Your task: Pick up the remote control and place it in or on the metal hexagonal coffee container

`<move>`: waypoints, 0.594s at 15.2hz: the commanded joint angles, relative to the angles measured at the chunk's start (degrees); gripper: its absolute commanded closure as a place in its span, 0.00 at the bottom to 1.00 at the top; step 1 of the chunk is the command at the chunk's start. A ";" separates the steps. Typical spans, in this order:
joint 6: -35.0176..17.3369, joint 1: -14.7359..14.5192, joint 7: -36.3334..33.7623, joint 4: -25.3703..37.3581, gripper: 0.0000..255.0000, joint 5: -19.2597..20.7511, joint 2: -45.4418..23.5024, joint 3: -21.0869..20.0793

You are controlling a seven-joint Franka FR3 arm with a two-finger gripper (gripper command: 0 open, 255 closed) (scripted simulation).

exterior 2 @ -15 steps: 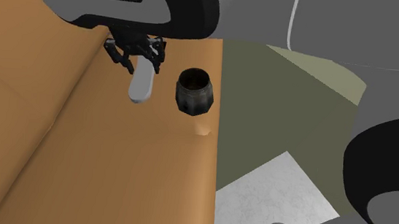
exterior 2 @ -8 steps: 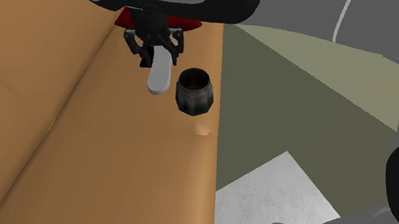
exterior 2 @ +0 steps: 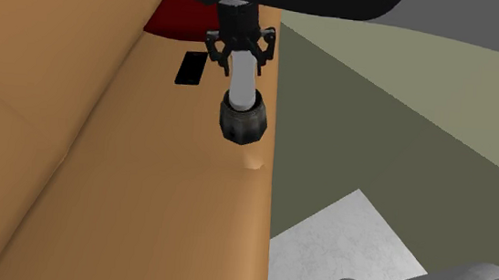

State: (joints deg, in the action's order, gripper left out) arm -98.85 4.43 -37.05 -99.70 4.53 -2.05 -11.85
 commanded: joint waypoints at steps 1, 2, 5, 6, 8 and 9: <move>-1.36 0.24 0.44 -1.54 1.00 -0.02 0.24 0.22; -2.12 0.25 0.39 -2.28 1.00 -0.01 0.22 0.23; -4.39 0.26 0.22 -4.42 1.00 0.06 0.07 0.24; -5.14 0.26 0.16 -5.10 1.00 0.09 0.00 0.24; -6.64 0.26 0.03 -6.42 1.00 0.16 -0.18 0.25; -7.39 0.27 -0.03 -7.06 1.00 0.20 -0.29 0.25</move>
State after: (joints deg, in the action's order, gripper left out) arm -105.46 4.69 -37.03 -106.08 4.70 -2.30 -11.60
